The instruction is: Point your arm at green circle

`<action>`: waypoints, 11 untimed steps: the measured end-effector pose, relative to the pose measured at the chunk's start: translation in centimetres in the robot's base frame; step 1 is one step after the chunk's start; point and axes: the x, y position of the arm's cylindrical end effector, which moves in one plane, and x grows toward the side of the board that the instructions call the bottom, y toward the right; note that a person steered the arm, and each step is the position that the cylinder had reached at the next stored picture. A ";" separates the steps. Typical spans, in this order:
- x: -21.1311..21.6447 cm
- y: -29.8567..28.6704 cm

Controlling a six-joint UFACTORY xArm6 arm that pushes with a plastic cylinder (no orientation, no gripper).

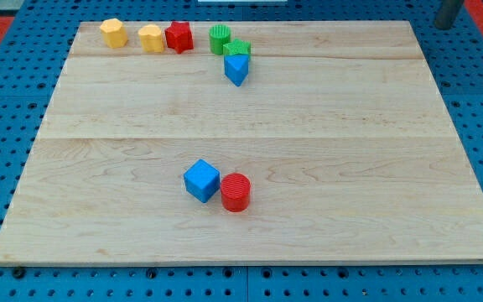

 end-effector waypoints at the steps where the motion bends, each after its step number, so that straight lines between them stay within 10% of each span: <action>1: 0.3 0.0; 5: 1.9 -2.7; 7: 1.0 -24.7; 11: 2.5 -37.1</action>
